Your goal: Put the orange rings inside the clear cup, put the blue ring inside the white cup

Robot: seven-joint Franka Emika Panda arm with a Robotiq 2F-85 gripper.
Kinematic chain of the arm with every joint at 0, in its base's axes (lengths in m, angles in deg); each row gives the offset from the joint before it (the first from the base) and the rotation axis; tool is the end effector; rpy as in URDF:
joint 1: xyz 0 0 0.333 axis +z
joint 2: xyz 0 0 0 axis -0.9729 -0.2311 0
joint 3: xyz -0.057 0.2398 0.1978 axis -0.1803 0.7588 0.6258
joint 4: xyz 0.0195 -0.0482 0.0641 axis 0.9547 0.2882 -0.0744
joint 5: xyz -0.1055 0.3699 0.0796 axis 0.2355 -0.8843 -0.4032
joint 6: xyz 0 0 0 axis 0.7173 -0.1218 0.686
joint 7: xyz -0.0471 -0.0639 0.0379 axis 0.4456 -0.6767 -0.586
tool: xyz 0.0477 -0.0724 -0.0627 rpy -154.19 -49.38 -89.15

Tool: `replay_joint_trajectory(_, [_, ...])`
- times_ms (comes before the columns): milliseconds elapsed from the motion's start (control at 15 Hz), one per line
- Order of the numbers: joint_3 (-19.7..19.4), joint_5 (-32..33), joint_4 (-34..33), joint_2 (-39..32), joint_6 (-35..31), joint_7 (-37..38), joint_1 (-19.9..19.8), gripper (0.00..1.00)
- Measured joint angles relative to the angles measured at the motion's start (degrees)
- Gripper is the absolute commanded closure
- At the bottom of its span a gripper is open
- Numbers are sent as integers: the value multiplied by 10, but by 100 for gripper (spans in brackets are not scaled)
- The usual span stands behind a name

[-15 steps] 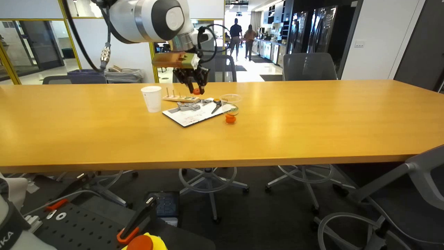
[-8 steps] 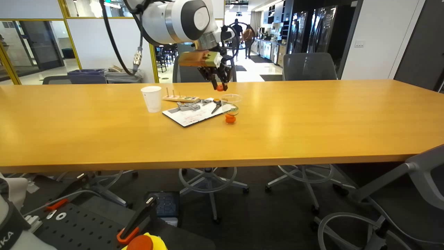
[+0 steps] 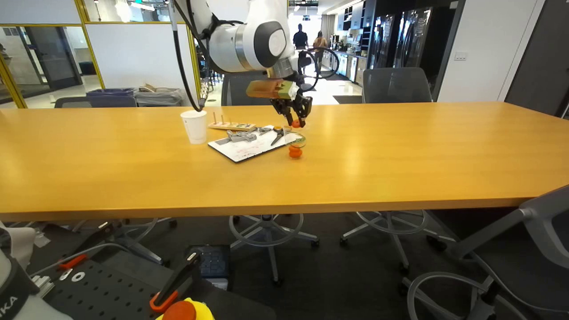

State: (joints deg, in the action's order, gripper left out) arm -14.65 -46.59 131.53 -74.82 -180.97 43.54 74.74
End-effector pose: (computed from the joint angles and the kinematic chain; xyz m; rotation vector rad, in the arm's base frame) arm 0.6223 -0.1110 0.2820 2.9486 -0.2563 0.5408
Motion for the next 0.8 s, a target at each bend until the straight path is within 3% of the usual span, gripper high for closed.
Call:
replay_joint_trajectory(67, [-1, 0, -6, -5, 1, 2, 0, 81])
replay_joint_trajectory(133, [-2, 0, -10, -7, 3, 4, 0, 32])
replay_joint_trajectory(200, [-3, 0, -13, -9, 5, 5, 0, 31])
replay_joint_trajectory(467, [-11, 1, -20, -10, 24, 16, 5, 2])
replay_joint_trajectory(800, [-16, 14, -13, 24, 97, 16, 13, 0])
